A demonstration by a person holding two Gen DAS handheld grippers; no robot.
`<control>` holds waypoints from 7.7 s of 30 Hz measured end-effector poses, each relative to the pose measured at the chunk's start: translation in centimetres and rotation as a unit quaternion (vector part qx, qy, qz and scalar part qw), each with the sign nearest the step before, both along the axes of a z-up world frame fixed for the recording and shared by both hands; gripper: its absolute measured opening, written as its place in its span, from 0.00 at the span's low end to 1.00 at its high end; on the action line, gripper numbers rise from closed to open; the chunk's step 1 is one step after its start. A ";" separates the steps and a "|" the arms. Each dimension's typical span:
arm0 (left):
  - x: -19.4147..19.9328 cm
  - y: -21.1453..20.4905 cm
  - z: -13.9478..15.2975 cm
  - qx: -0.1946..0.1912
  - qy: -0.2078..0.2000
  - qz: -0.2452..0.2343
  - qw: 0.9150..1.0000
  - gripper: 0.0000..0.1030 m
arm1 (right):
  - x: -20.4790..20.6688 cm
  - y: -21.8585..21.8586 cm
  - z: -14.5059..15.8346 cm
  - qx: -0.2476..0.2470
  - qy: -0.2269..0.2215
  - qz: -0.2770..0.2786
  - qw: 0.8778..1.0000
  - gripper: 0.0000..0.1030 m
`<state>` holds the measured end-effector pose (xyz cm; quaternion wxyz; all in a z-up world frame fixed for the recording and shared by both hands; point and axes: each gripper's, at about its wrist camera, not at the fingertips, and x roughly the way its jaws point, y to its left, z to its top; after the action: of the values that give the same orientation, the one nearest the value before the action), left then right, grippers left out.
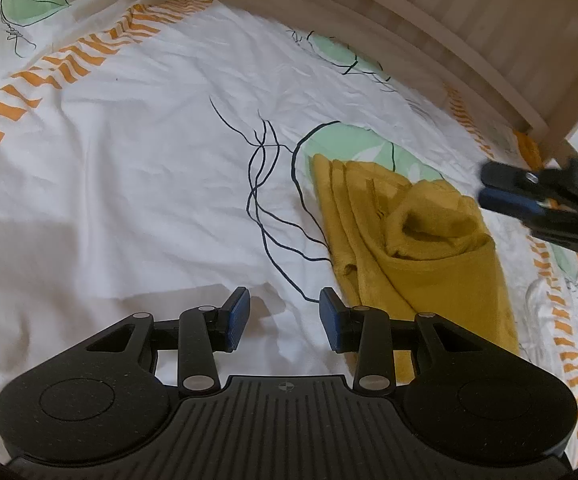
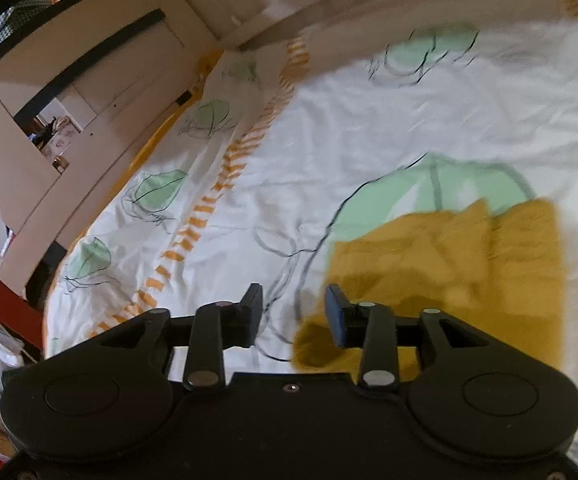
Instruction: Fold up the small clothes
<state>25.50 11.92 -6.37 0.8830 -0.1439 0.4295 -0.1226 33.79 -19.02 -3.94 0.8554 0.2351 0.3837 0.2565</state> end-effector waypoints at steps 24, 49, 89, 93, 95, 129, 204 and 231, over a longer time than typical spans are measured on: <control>0.2 -5.1 4.2 0.078 -0.072 -0.074 0.992 0.36 | -7.4 5.1 -6.5 -0.089 -0.074 0.140 0.983 0.54; 8.1 -9.5 0.0 0.144 -0.058 -0.024 0.988 0.40 | -9.6 -4.4 -6.0 -0.076 -0.097 0.008 0.992 0.72; 2.2 -4.7 -3.2 -0.095 0.121 -0.052 0.987 0.58 | -2.8 -9.8 -8.0 0.008 -0.012 -0.066 0.998 0.91; 2.7 -5.3 -3.8 -0.112 0.126 -0.055 0.984 0.60 | -1.3 -10.4 -9.5 0.047 0.018 -0.077 0.996 0.91; 2.9 -5.6 -4.0 -0.119 0.124 -0.057 0.983 0.64 | -0.5 -10.7 -10.4 0.073 0.035 -0.083 0.993 0.91; -2.3 -5.3 -3.5 -0.273 0.178 -0.147 0.934 0.15 | -3.3 -10.3 -8.7 0.104 0.086 -0.066 0.989 0.34; -17.3 -10.9 2.6 0.181 -0.117 -0.058 0.975 0.71 | -30.4 -7.1 0.5 -0.173 -0.071 -0.171 0.967 1.00; -24.1 -8.4 2.6 0.193 -0.077 -0.005 0.978 0.70 | -38.6 -4.3 0.6 -0.214 -0.032 -0.207 0.954 0.99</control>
<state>1.44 3.53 -3.76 0.9238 0.0416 0.3771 -0.0527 -4.81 -23.35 -3.36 0.9318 0.1122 0.3450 -0.0066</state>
